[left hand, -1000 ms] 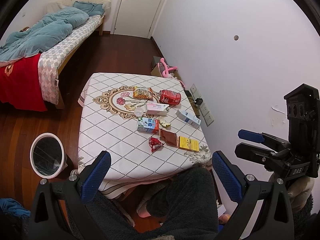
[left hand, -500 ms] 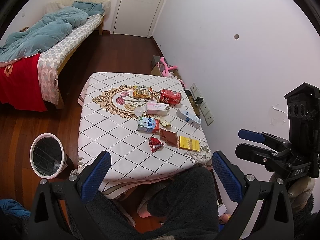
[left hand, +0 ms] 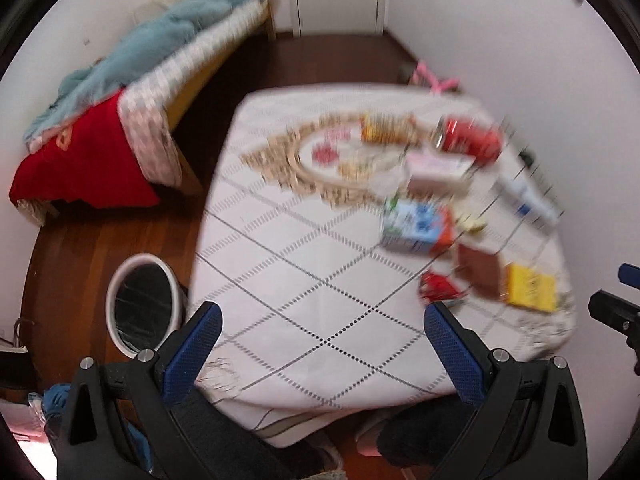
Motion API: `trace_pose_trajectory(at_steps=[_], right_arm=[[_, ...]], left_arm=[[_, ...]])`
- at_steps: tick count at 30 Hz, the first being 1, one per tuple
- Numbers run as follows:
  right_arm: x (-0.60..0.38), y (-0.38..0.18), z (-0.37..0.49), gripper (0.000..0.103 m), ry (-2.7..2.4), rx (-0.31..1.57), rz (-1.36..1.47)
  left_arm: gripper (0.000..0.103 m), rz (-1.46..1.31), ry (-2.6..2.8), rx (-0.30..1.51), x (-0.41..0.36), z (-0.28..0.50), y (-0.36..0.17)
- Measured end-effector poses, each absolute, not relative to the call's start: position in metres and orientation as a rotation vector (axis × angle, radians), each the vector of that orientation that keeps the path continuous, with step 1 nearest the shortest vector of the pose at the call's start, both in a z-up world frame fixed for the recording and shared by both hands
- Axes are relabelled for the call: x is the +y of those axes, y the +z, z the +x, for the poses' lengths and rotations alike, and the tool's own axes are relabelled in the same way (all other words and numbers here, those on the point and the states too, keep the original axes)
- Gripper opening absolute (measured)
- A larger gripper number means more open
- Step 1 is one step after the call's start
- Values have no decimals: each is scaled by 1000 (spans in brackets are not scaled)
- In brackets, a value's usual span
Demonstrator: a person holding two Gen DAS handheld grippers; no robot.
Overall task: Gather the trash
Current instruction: 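Grasp the red wrapper with the left tool while the right tool grasps the yellow HAOMAO box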
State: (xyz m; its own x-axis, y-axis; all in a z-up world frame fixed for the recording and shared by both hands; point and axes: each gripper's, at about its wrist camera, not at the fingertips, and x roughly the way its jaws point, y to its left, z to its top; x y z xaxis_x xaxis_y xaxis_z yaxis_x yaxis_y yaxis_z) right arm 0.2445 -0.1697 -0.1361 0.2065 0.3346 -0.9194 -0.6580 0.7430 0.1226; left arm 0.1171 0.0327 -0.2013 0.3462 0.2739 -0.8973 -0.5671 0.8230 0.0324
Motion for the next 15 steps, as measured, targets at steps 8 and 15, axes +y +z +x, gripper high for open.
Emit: trace_pose_trajectory(at_steps=[8,15], right_arm=[[-158,-281,304,103,608,1352,-674],[-152,-316,321,99,629,1340,-753]], left_arm=[[103,-336,516,1236,16,163,-274],[103,-324,429,1248,-15,180,-282]])
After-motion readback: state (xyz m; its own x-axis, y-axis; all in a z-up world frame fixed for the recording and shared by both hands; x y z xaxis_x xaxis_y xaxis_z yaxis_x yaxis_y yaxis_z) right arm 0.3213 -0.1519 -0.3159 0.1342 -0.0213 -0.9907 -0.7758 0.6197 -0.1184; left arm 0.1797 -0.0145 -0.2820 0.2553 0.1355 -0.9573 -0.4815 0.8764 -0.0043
